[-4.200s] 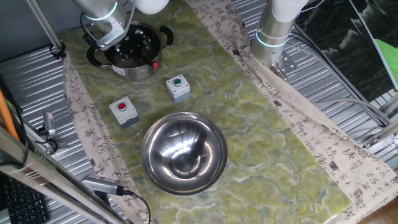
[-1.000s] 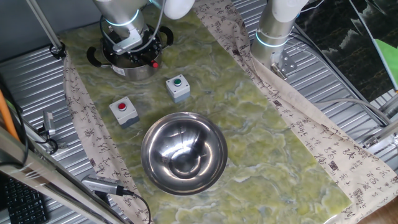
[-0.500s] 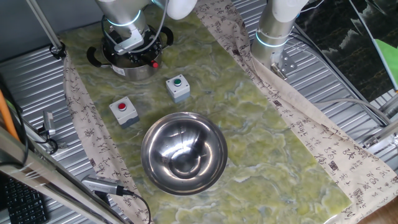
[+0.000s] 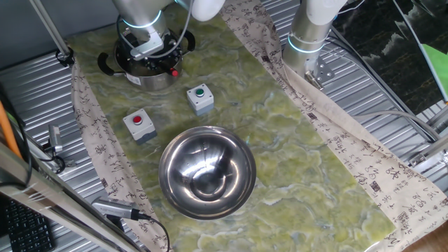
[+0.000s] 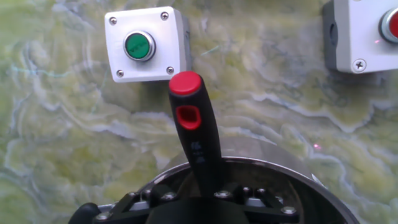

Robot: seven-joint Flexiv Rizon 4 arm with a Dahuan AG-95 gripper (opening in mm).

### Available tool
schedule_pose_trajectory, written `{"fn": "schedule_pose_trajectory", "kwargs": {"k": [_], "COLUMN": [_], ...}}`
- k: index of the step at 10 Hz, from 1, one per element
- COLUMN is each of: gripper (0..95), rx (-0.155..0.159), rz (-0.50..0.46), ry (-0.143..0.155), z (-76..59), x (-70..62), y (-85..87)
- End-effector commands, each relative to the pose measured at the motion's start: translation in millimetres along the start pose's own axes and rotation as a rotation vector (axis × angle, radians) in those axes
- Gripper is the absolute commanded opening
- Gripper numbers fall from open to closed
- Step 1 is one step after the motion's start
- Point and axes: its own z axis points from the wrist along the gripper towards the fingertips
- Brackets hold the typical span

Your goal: Scoop water with a large spoon from one bowl to another

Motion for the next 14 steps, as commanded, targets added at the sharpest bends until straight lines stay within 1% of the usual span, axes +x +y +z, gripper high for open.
{"fn": "schedule_pose_trajectory", "kwargs": {"k": [1, 2, 3, 4, 6, 7, 12, 14], "gripper": [38.0, 38.0, 19.0, 0.0, 0.0, 0.0, 0.0, 0.0], "rx": [0.009, 0.010, 0.010, 0.012, 0.014, 0.014, 0.012, 0.004], "rz": [0.000, 0.003, 0.009, 0.018, 0.031, 0.033, 0.054, 0.054], "ry": [-0.005, -0.008, -0.015, -0.014, -0.001, 0.000, 0.002, 0.000], "z": [0.3, 0.5, 1.2, 1.7, 2.1, 2.1, 1.2, -1.4], "x": [-1.2, -1.1, -1.7, -2.3, -3.3, -3.3, -3.9, -5.4], "y": [0.8, 1.0, 1.1, 1.0, 0.6, 0.6, -0.2, -2.3]}}
